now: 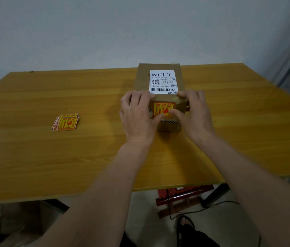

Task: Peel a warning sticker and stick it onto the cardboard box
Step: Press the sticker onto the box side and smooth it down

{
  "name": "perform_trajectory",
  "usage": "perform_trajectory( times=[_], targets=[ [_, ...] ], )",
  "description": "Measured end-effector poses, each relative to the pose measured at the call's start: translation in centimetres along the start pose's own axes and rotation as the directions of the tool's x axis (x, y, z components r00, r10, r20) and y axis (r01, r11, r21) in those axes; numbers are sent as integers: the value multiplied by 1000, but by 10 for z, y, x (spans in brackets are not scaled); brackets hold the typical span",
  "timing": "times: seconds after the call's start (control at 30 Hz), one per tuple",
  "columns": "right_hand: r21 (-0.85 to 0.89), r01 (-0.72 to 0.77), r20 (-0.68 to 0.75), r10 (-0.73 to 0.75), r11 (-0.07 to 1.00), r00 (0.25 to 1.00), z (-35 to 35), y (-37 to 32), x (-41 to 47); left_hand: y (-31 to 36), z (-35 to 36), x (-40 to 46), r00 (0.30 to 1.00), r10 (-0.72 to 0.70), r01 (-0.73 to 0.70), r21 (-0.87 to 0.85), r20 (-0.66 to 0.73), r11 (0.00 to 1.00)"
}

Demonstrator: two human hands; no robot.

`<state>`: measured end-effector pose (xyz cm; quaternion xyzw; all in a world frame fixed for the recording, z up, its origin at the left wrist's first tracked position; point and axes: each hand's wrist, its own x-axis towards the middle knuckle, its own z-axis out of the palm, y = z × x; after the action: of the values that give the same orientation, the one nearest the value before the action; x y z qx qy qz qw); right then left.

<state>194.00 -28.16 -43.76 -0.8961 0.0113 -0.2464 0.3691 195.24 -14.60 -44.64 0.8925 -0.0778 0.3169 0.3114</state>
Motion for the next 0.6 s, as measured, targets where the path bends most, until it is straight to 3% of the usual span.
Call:
perform_trajectory(
  times=[0.43,0.6],
  targets=[
    [33,-18,-53,20,999,998,0,-3,2,-6,-1,6,999,-21,17,-102,-39,995],
    [0,-9,-22,9,1000,1000,0,-1,0,-9,-4,5,998,54,-54,-17,10,998]
  ],
)
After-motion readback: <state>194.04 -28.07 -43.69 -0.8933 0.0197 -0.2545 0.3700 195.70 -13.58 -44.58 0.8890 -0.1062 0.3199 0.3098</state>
